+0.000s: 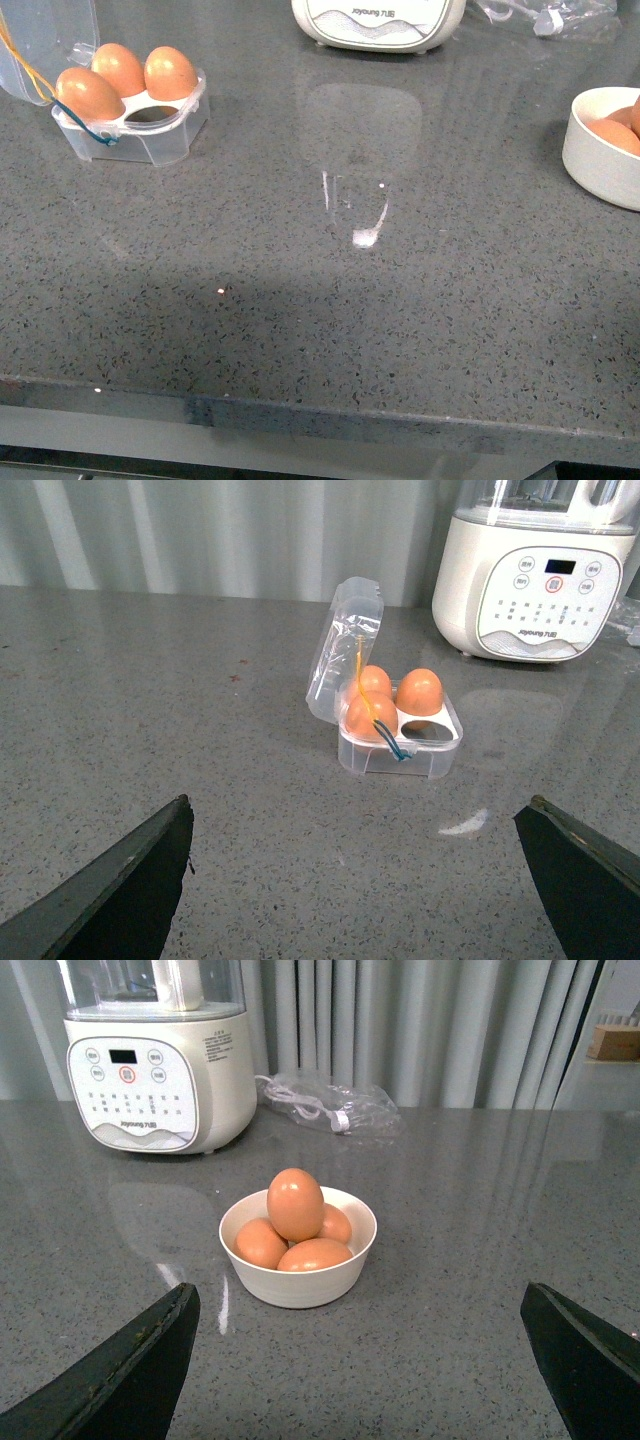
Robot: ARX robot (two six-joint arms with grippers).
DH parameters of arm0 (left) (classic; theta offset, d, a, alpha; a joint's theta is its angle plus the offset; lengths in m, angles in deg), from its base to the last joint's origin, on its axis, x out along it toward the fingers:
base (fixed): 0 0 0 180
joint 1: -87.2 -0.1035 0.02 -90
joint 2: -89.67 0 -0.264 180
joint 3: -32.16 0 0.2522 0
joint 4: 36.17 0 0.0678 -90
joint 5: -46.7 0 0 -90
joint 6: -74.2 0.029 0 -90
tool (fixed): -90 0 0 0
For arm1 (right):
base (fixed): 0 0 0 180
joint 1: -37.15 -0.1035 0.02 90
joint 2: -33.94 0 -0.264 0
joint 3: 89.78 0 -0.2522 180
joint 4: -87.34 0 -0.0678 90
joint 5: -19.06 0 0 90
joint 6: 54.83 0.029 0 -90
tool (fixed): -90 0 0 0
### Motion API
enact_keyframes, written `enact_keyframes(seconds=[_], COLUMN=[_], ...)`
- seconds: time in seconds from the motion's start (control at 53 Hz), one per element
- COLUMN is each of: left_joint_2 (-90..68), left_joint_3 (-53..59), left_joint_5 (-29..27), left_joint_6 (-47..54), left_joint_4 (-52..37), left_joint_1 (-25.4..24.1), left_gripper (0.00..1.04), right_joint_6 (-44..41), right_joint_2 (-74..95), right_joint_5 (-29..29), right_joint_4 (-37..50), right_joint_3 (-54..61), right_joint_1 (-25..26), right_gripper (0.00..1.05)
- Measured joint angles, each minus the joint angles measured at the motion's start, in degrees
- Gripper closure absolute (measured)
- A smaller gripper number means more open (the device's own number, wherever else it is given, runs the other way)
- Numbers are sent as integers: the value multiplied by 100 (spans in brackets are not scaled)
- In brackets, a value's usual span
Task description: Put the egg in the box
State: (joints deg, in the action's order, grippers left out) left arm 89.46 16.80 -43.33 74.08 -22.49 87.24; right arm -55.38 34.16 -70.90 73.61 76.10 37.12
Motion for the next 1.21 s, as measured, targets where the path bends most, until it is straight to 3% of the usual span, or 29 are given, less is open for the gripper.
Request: enact_keyframes(seconds=[1.208], left_joint_2=[0], left_joint_3=[0], left_joint_5=[0], left_joint_6=[0], left_joint_4=[0], left_joint_1=[0], left_gripper=[7], right_joint_6=[0], right_joint_2=[0], right_joint_5=[0], right_joint_4=[0], right_joint_3=[0], right_joint_1=[0], right_gripper=[7])
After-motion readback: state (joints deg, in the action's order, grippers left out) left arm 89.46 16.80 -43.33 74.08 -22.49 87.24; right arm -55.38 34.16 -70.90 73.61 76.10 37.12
